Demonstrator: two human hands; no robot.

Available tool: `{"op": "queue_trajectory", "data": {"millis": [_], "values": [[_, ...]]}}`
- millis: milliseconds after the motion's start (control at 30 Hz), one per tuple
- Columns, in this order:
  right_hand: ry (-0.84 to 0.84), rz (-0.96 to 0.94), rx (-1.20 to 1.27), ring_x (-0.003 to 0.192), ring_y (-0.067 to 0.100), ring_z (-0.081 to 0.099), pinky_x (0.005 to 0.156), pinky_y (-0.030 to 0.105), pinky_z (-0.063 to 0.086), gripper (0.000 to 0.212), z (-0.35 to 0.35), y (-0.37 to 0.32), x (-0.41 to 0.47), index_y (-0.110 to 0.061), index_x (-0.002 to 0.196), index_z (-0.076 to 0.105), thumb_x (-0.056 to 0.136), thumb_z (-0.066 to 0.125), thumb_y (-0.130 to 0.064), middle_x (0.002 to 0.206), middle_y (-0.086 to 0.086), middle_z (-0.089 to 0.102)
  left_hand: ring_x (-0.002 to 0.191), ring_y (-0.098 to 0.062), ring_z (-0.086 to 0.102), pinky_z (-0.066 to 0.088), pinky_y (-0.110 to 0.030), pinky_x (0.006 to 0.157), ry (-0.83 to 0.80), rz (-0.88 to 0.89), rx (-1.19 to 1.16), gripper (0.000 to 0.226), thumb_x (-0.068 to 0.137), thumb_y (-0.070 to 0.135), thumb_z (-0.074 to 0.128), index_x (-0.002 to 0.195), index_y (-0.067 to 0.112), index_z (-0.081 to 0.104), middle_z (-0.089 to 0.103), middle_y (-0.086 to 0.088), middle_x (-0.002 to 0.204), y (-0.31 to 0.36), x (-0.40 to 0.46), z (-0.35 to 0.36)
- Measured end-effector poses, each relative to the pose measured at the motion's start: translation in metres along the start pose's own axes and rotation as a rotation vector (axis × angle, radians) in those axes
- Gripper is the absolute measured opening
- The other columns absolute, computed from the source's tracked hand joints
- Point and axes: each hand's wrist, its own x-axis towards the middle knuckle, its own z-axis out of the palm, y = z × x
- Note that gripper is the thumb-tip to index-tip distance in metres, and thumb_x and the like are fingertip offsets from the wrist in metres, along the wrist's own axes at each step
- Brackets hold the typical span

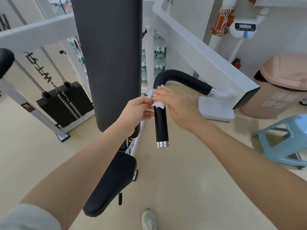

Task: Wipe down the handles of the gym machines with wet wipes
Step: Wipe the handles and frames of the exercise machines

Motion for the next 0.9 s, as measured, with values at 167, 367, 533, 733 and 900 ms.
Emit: {"op": "queue_trajectory", "data": {"millis": [167, 367, 533, 733, 900], "values": [[-0.171, -0.357, -0.343, 0.114, 0.031, 0.057, 0.109, 0.038, 0.019, 0.022, 0.002, -0.006, 0.012, -0.015, 0.083, 0.069, 0.078, 0.051, -0.005, 0.098, 0.007, 0.070, 0.086, -0.019, 0.065, 0.051, -0.035, 0.087, 0.097, -0.035, 0.009, 0.037, 0.090, -0.004, 0.035, 0.097, 0.016, 0.066, 0.068, -0.004, 0.094, 0.000, 0.005, -0.011], [-0.515, -0.609, -0.405, 0.072, 0.020, 0.053, 0.099, 0.031, 0.032, 0.020, 0.015, -0.044, -0.046, -0.016, 0.070, 0.068, 0.075, 0.051, -0.006, 0.071, 0.000, 0.066, 0.088, -0.017, 0.066, 0.052, -0.023, 0.074, 0.153, -0.084, -0.014, 0.032, 0.093, 0.003, 0.039, 0.096, 0.019, 0.066, 0.069, -0.003, 0.098, -0.014, -0.015, -0.016], [-0.318, 0.033, 0.448, 0.083, 0.000, 0.054, 0.077, 0.017, 0.042, 0.032, 0.000, -0.069, -0.051, -0.020, 0.100, 0.066, 0.095, 0.038, -0.005, 0.090, -0.017, 0.060, 0.075, -0.011, 0.065, 0.050, -0.021, 0.066, 0.179, -0.028, -0.078, 0.027, 0.094, 0.007, 0.042, 0.093, 0.019, 0.066, 0.069, 0.002, 0.084, -0.022, -0.052, -0.020], [-0.127, 0.397, 0.820, 0.102, 0.019, 0.060, 0.078, 0.033, 0.058, 0.022, 0.025, -0.094, -0.052, -0.013, 0.114, 0.058, 0.096, 0.046, -0.014, 0.110, 0.005, 0.062, 0.085, -0.014, 0.068, 0.056, -0.025, 0.075, 0.133, 0.007, -0.213, 0.029, 0.099, 0.029, 0.038, 0.093, 0.019, 0.065, 0.069, 0.000, 0.090, -0.025, -0.116, -0.024], [-0.175, 0.445, 0.939, 0.106, 0.020, 0.058, 0.085, 0.039, 0.056, 0.032, 0.040, -0.122, -0.048, -0.021, 0.119, 0.056, 0.090, 0.055, -0.007, 0.116, 0.004, 0.058, 0.072, -0.005, 0.066, 0.056, -0.020, 0.073, 0.115, 0.039, 0.047, 0.009, 0.090, 0.016, 0.059, 0.096, 0.021, 0.063, 0.069, 0.008, 0.081, -0.041, -0.144, -0.055]]}}
